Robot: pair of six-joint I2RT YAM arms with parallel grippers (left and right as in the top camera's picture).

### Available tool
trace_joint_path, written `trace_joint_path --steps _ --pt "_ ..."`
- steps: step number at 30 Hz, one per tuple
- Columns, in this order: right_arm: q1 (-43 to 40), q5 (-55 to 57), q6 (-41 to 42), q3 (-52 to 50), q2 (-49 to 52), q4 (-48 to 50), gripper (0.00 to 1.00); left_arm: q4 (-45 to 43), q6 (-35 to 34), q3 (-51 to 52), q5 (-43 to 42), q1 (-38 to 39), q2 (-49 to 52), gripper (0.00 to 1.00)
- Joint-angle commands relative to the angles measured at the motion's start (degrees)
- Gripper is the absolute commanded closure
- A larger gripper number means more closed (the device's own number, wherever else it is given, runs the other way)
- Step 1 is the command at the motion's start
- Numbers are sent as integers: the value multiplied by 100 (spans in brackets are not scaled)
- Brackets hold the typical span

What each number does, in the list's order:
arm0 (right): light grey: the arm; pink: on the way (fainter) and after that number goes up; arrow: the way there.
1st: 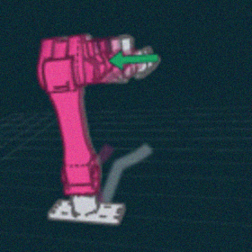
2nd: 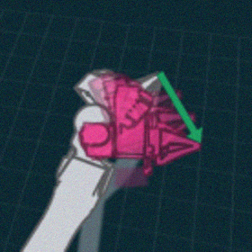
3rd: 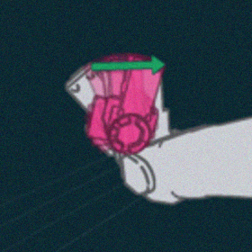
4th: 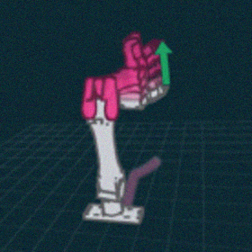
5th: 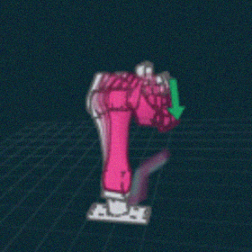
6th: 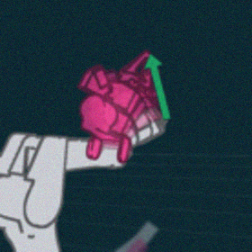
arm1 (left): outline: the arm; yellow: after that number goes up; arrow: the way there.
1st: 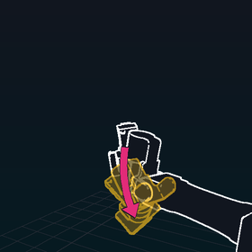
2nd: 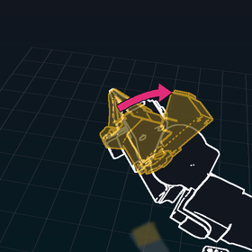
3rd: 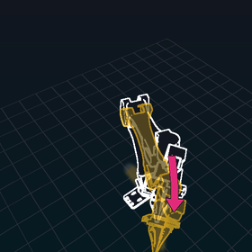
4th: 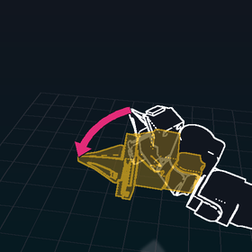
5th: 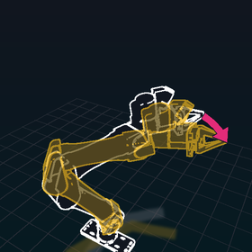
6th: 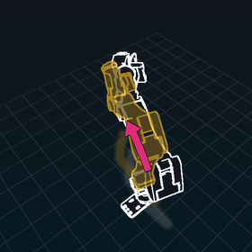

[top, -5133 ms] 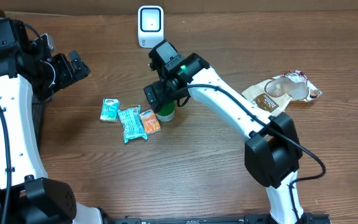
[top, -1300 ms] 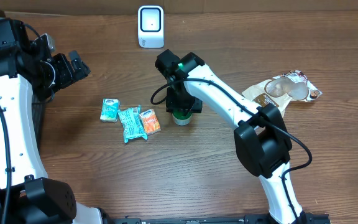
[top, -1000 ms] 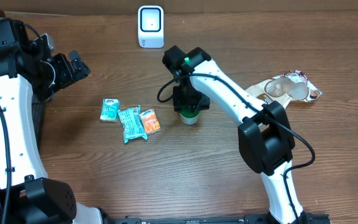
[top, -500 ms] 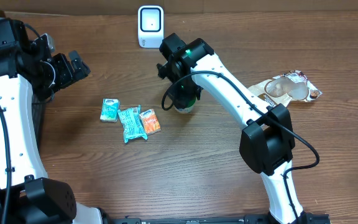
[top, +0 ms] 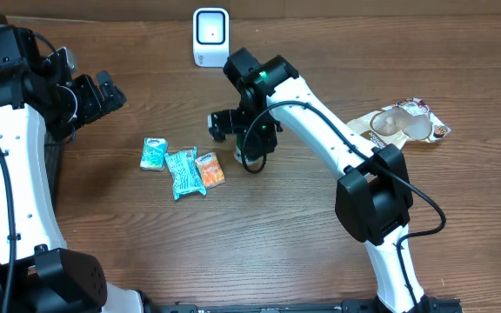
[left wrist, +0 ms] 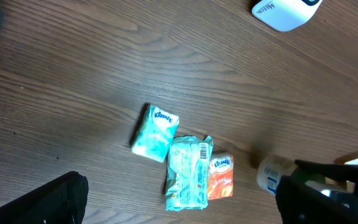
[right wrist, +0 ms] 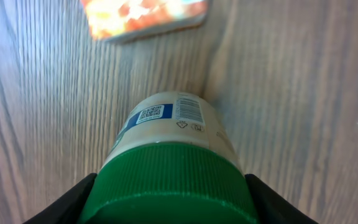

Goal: Scan the item barcode

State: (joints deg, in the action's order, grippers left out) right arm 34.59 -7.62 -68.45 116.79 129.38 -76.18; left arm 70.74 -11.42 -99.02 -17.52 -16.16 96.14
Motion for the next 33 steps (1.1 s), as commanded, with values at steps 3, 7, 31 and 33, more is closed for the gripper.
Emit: trace_joint_path --steps 3,7,31,33 --pt "-155 393 -704 -409 -133 203 66 -7 72 -13 13 11 20 0" --pt "-155 678 -680 -468 -133 243 37 -7 72 -13 11 11 20 0" --pt "-125 269 6065 1812 -407 -1615 0 -7 72 -13 13 11 20 0" --pt "-125 201 6465 1740 -400 -1602 0 -7 72 -13 13 11 20 0"
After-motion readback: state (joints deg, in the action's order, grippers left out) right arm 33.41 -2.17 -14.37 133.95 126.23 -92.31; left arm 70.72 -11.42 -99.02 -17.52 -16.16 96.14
